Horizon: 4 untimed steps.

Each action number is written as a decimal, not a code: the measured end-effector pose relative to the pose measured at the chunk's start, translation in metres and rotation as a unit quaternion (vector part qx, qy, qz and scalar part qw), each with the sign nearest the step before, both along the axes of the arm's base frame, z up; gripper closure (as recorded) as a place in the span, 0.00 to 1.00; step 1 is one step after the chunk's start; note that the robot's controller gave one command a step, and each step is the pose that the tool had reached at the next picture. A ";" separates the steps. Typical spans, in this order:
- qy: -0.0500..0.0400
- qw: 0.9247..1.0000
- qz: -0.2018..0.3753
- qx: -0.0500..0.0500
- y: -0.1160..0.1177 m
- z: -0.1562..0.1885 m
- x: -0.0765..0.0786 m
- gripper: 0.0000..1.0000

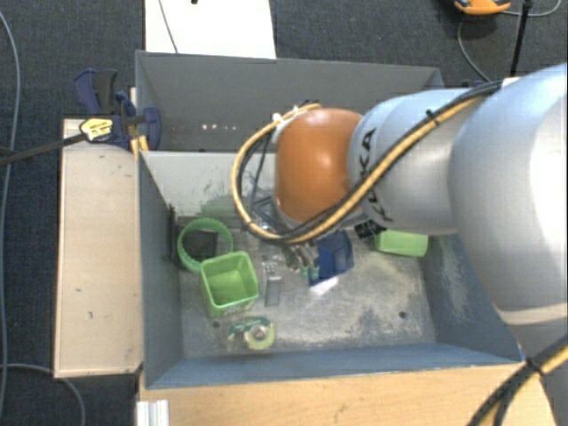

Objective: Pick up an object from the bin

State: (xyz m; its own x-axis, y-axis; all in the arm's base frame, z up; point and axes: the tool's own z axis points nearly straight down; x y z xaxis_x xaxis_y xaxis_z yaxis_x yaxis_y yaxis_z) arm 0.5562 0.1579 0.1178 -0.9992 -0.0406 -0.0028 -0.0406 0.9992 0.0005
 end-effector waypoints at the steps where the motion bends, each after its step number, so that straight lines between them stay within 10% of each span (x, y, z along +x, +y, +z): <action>1: 0.000 0.998 0.060 0.001 -0.037 -0.005 -0.008 0.00; 3: -0.001 0.995 0.102 0.003 -0.024 -0.011 0.006 0.00; 4: 0.030 0.999 -0.040 -0.020 0.027 -0.046 -0.008 1.00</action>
Offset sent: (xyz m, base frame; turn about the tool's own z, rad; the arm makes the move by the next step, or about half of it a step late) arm -0.0011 0.0632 0.0134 -0.0970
